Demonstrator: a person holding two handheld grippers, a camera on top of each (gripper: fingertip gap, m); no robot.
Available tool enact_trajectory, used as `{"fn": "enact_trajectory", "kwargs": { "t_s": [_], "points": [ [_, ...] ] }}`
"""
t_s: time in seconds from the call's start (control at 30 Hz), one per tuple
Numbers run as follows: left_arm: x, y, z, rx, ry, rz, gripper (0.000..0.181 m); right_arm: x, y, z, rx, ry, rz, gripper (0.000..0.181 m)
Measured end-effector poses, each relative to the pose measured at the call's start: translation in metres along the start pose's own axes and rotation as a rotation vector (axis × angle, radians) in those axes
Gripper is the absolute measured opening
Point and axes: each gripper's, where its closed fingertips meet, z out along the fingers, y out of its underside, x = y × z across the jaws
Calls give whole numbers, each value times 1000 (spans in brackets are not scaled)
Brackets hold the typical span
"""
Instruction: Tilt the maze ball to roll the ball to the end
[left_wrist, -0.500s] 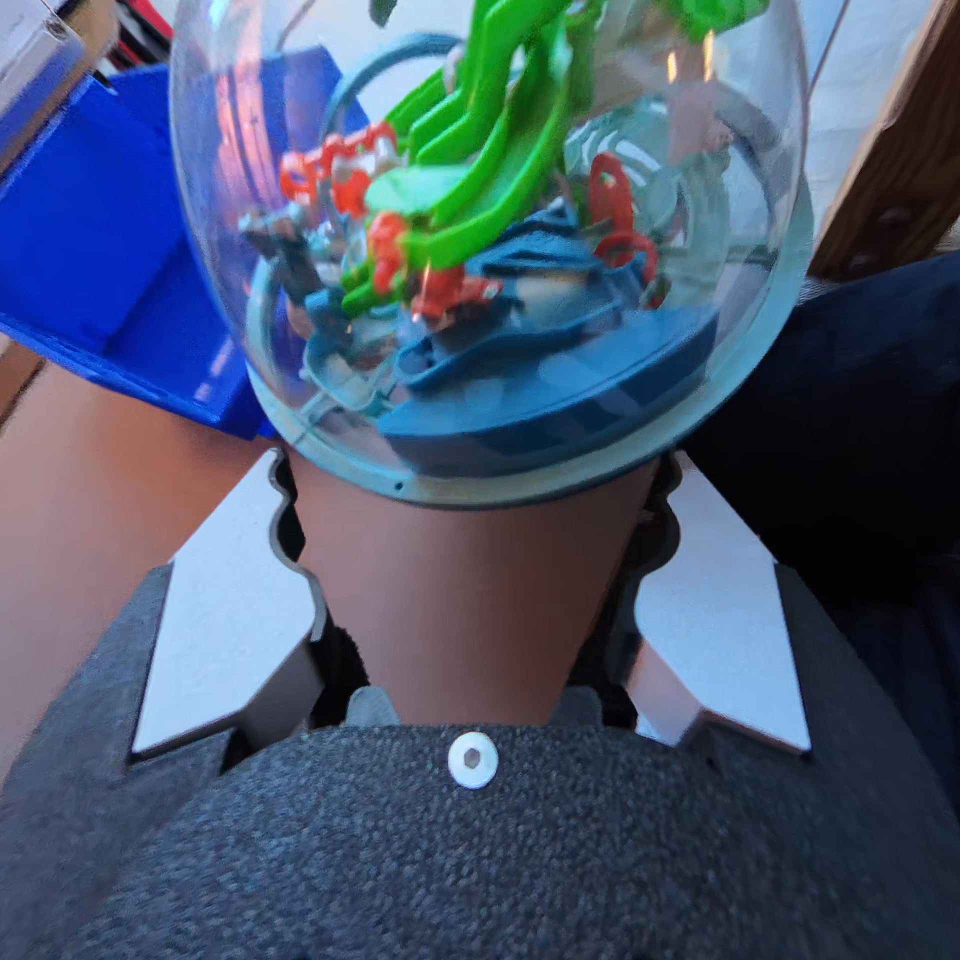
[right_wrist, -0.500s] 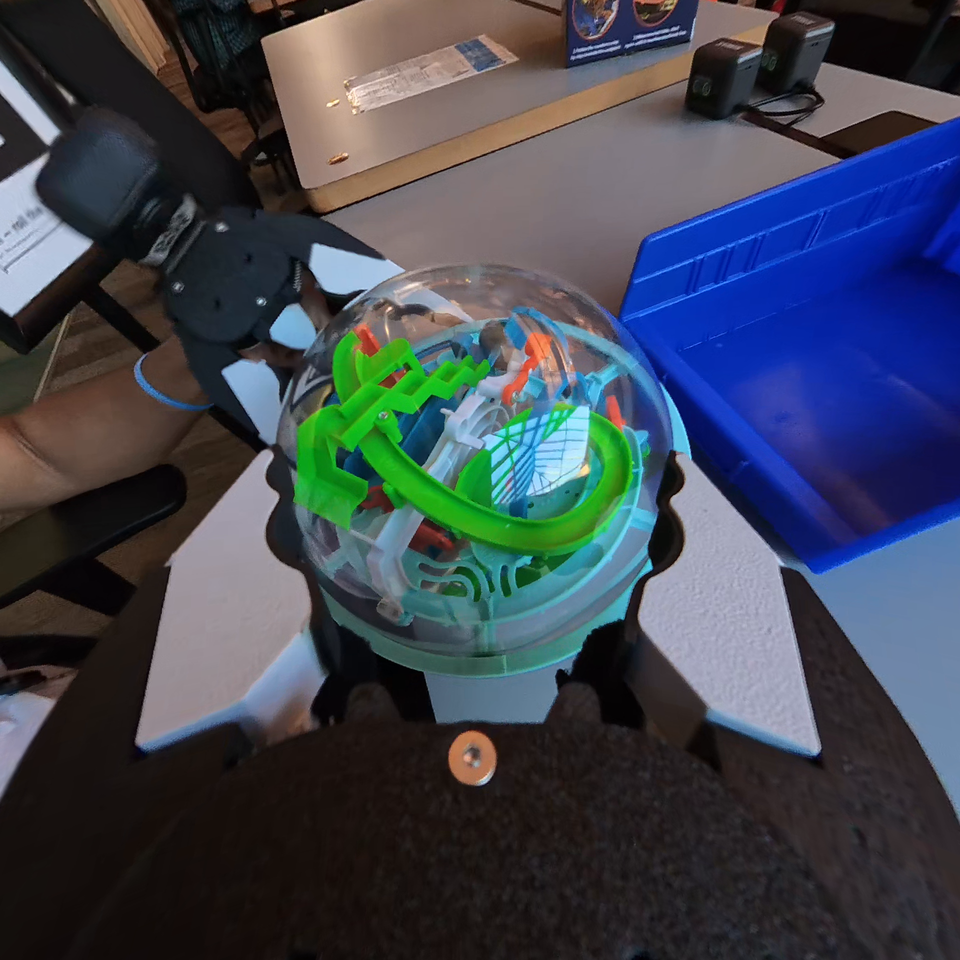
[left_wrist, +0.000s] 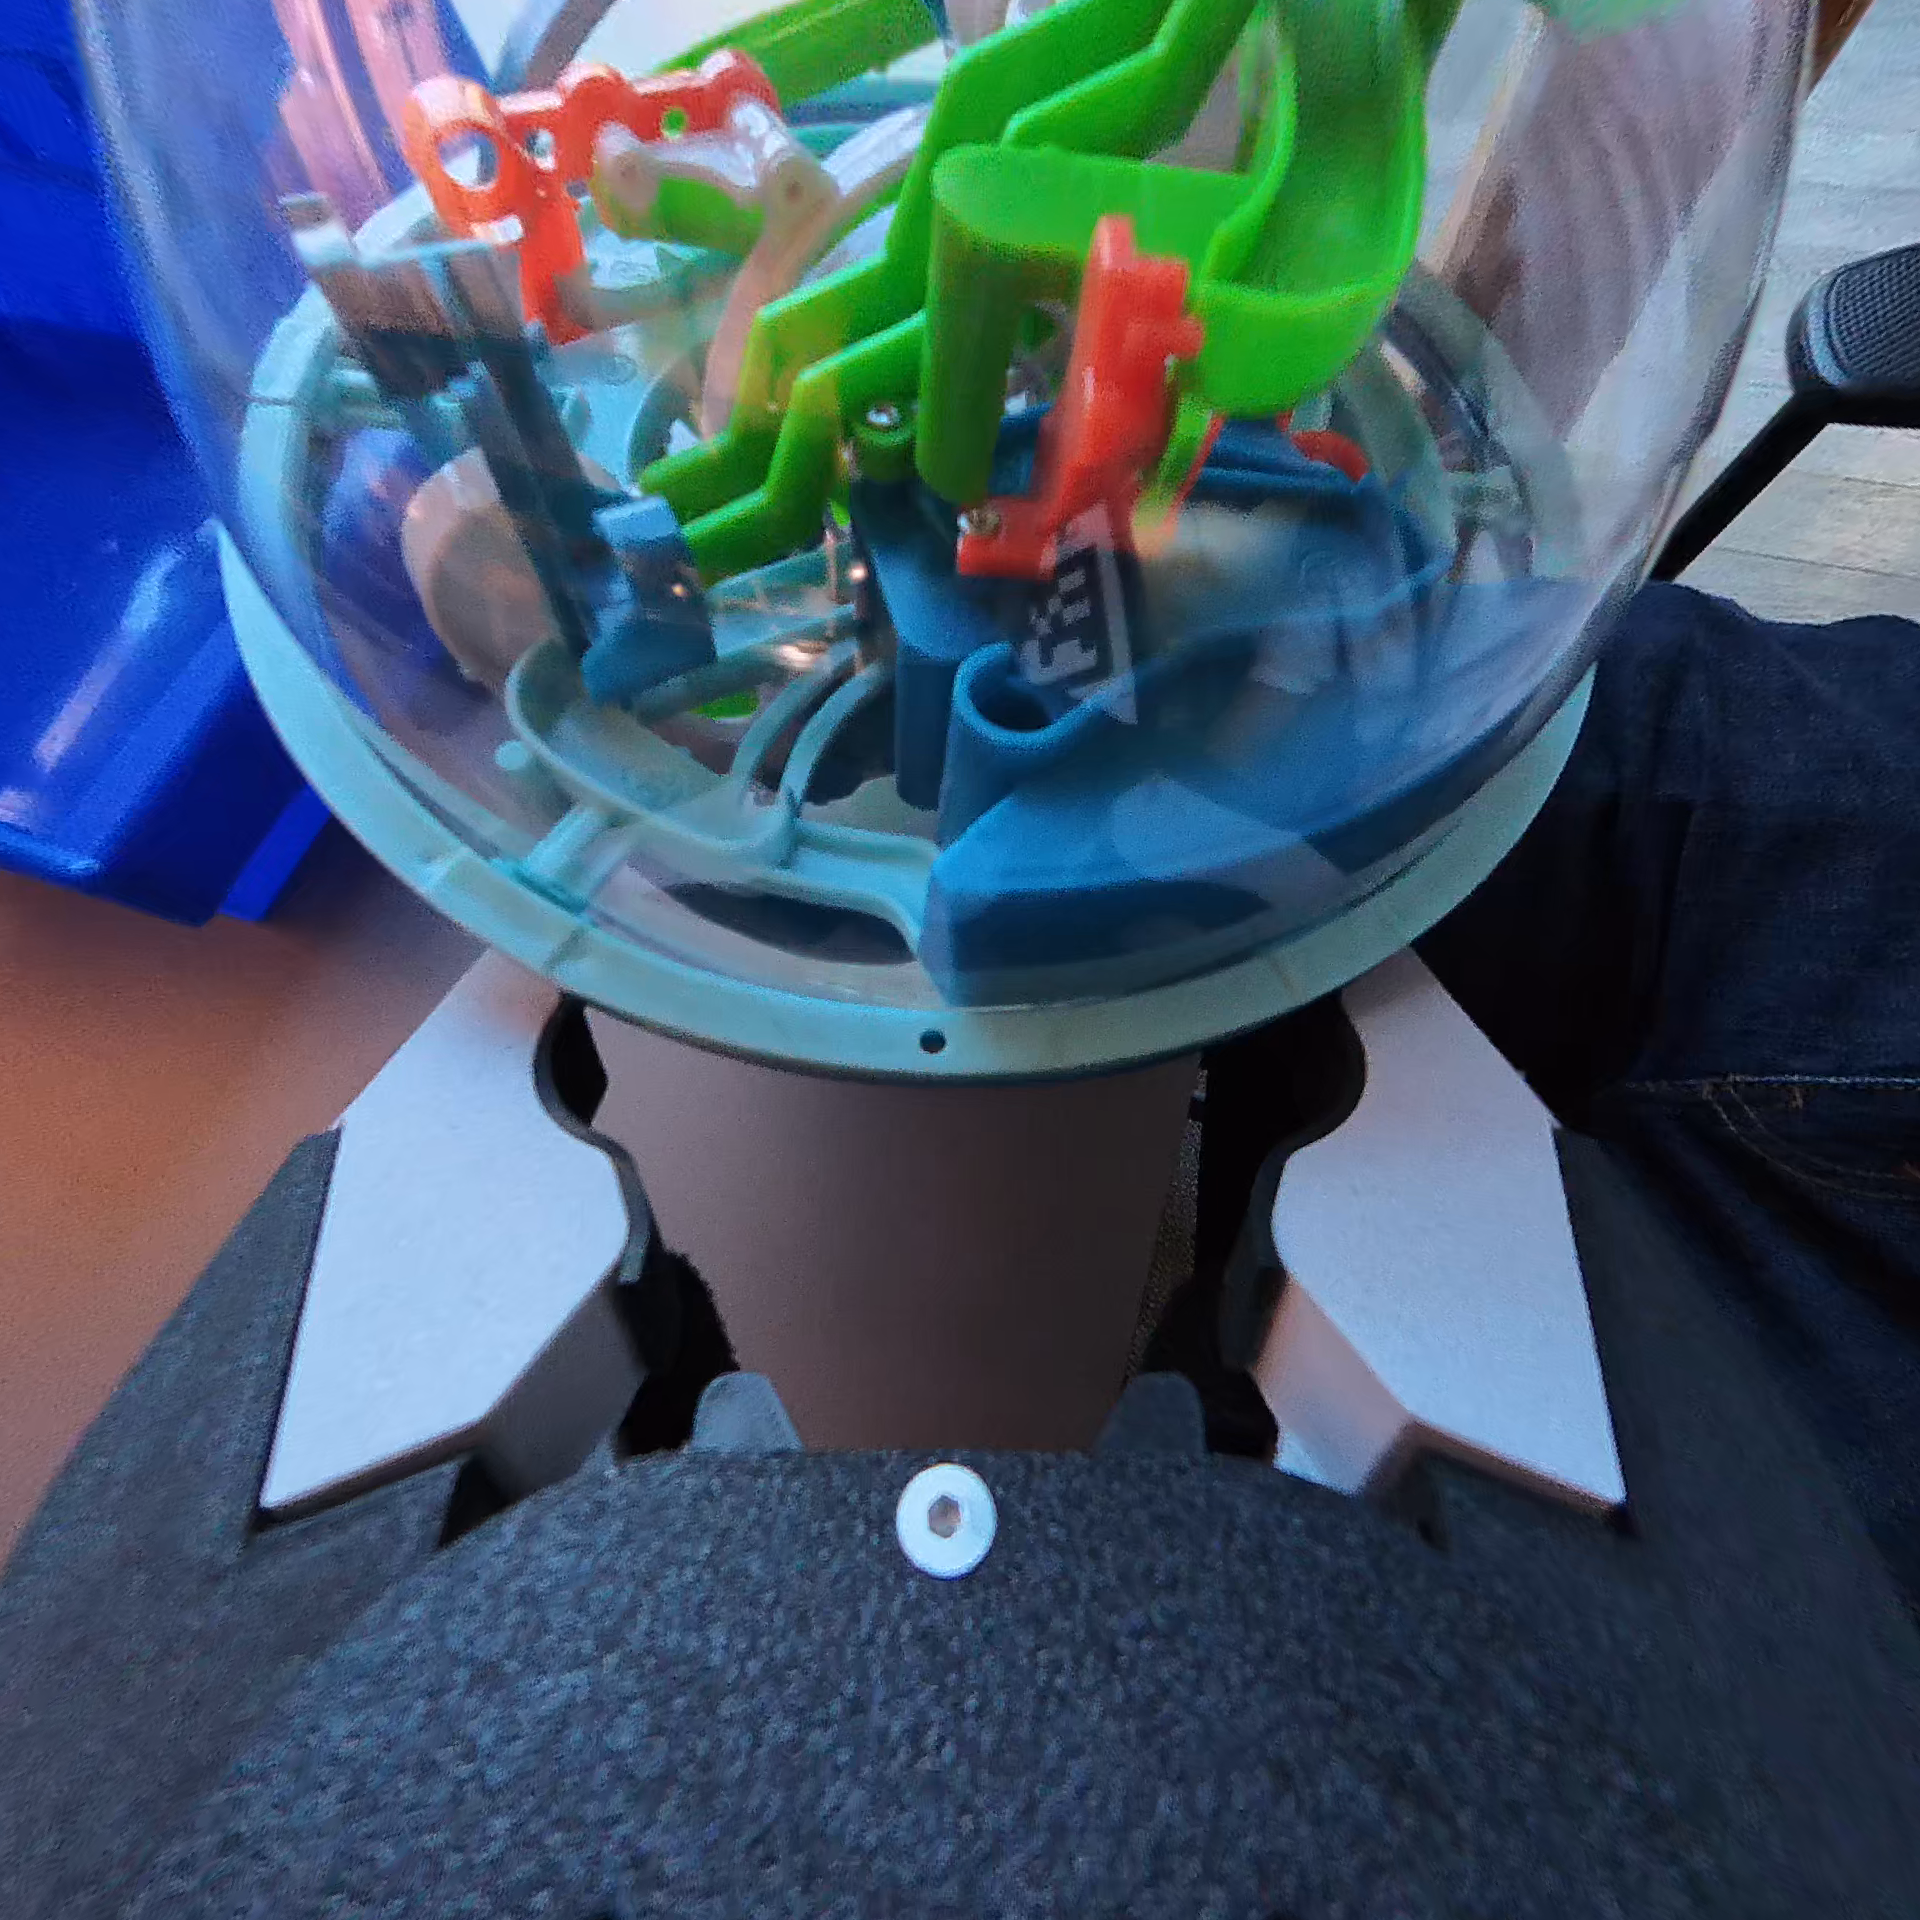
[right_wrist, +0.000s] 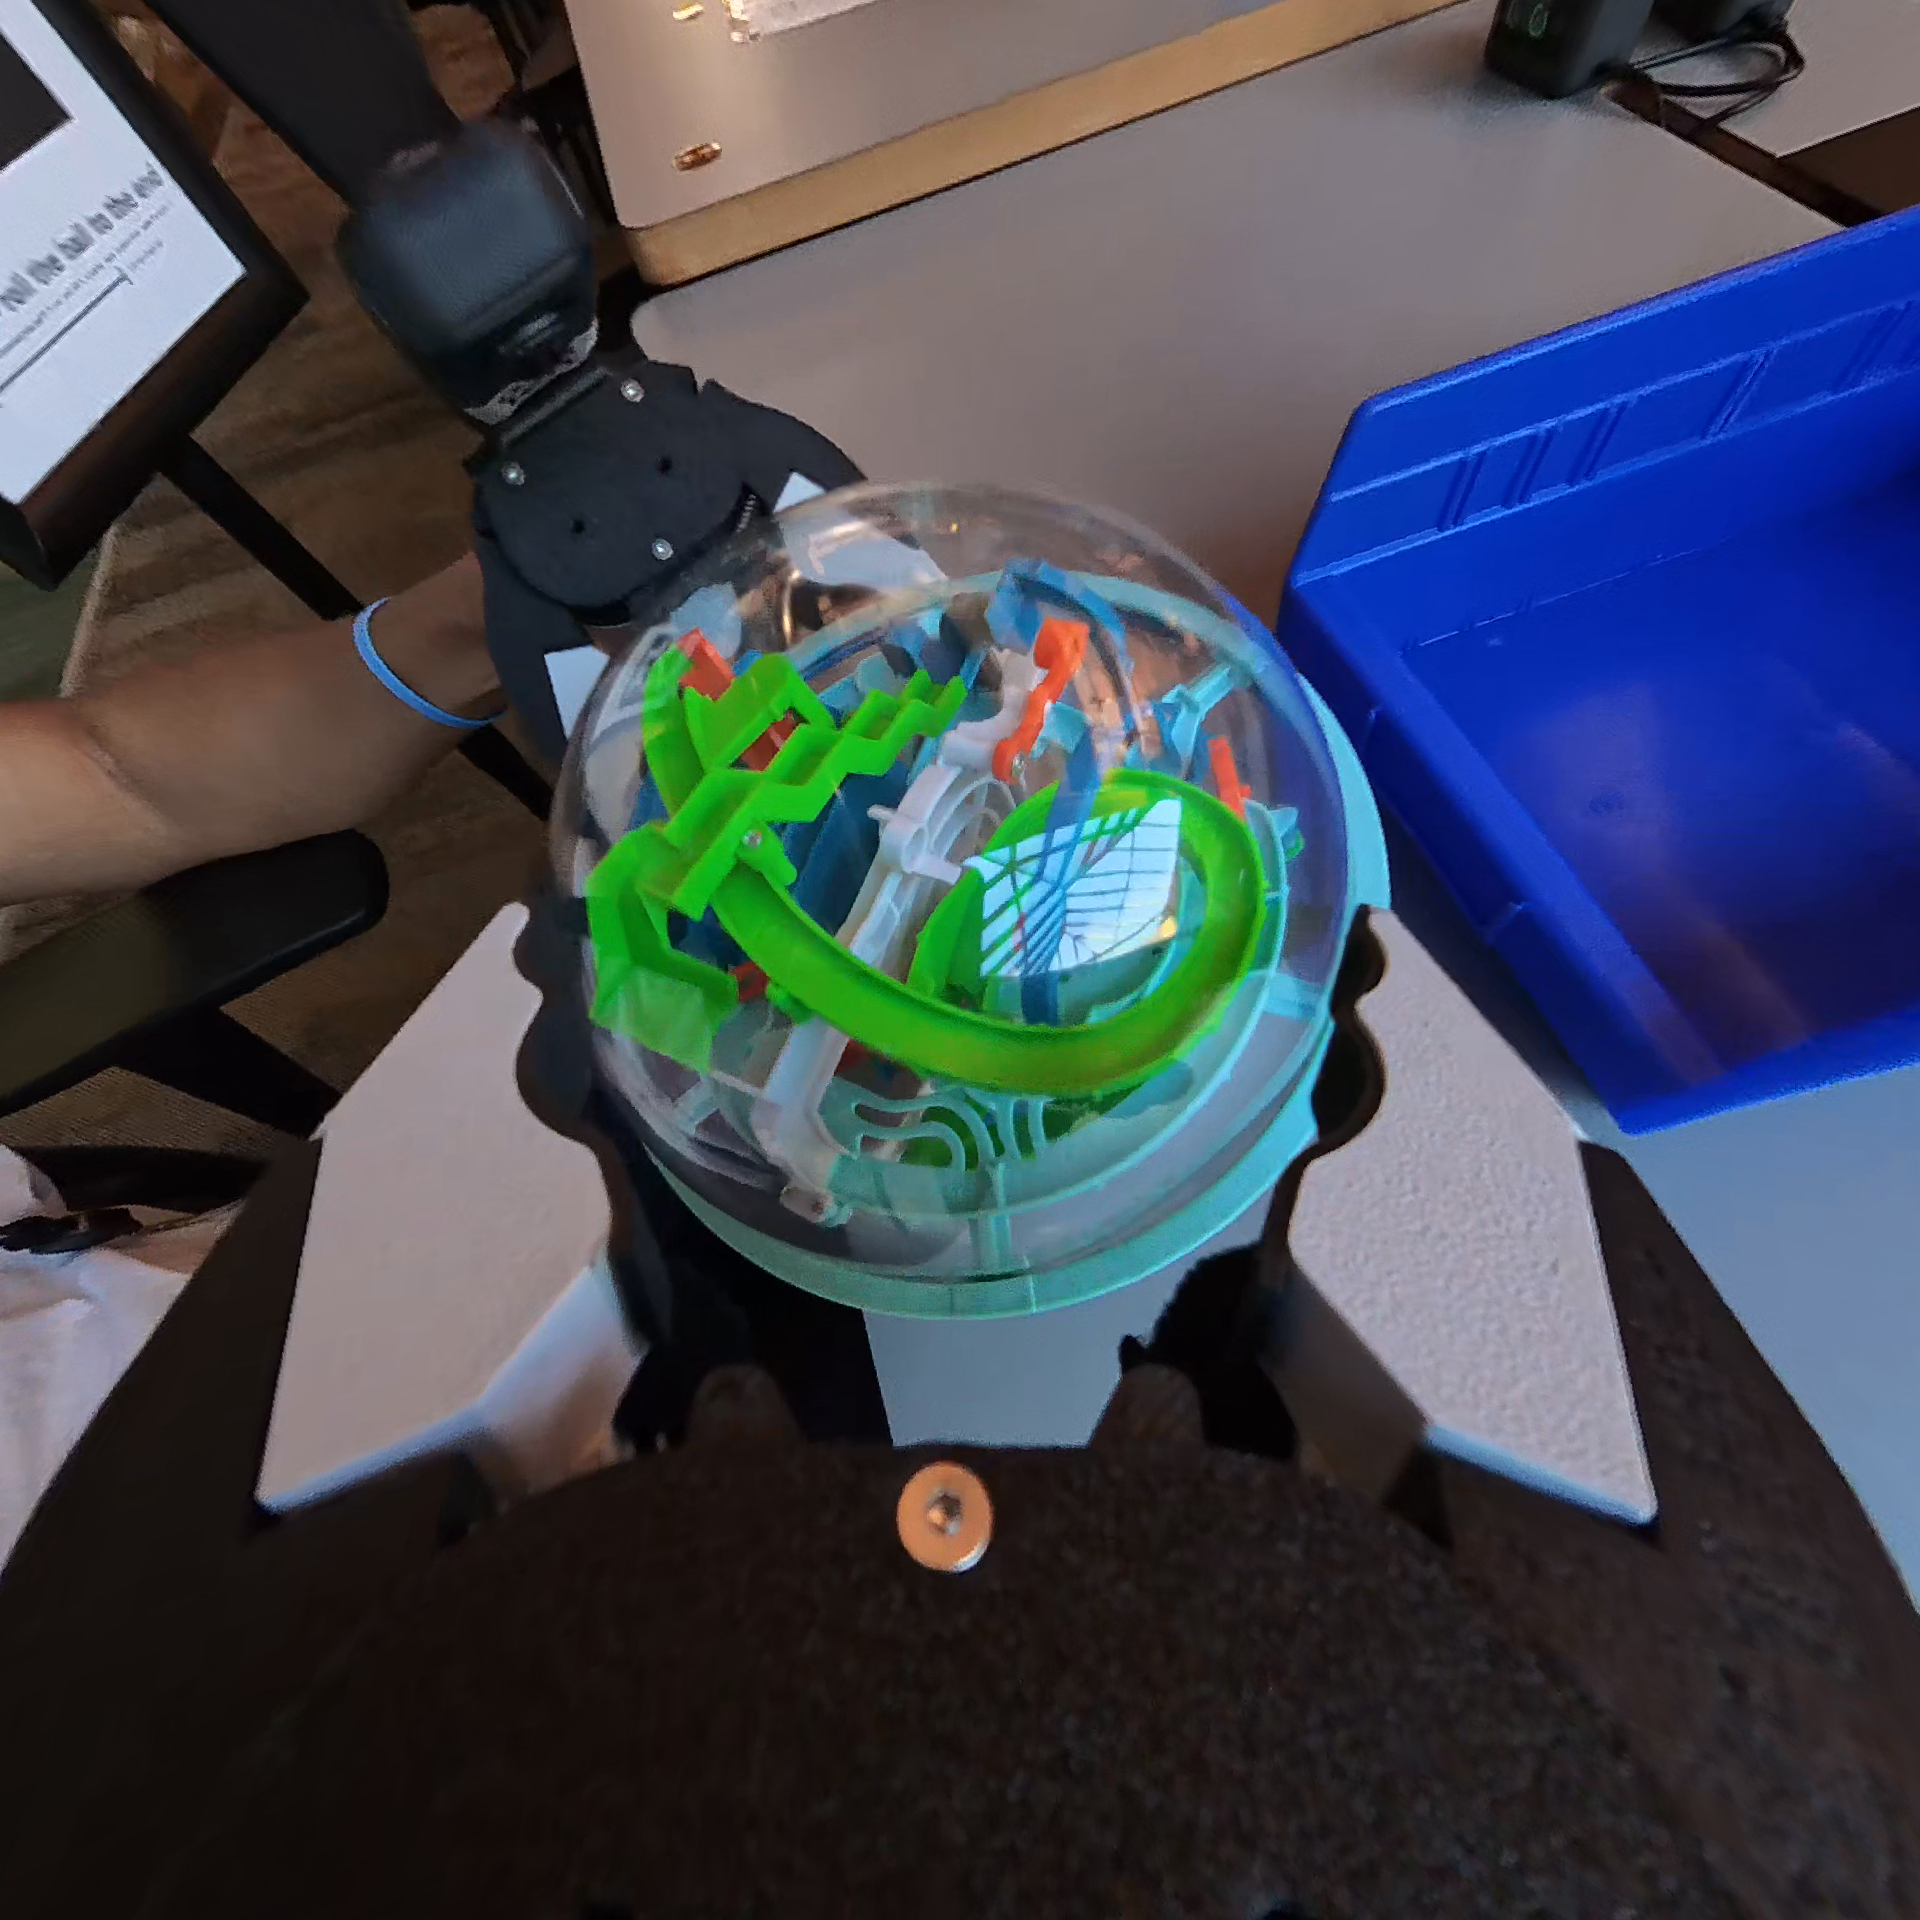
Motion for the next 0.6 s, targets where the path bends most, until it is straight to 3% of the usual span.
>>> {"fn": "enact_trajectory", "kwargs": {
  "t_s": [0.13, 0.23, 0.5, 0.6],
  "points": [
    [6, -1, -1, 9, 3, -1, 134, -2, -16, -12, -25, 114, 5, 143],
    [11, 1, 2, 0, 5, -5, 135, -6, -6, -3, -150, 201, 43, 143],
    [11, 8, 4, -32, -6, 9, 133, -11, 0, 7, -256, 162, 46, 143],
    [10, 13, 7, -46, 28, 4, 143, -6, 1, 5, -280, 102, 50, 143]
  ]
}}
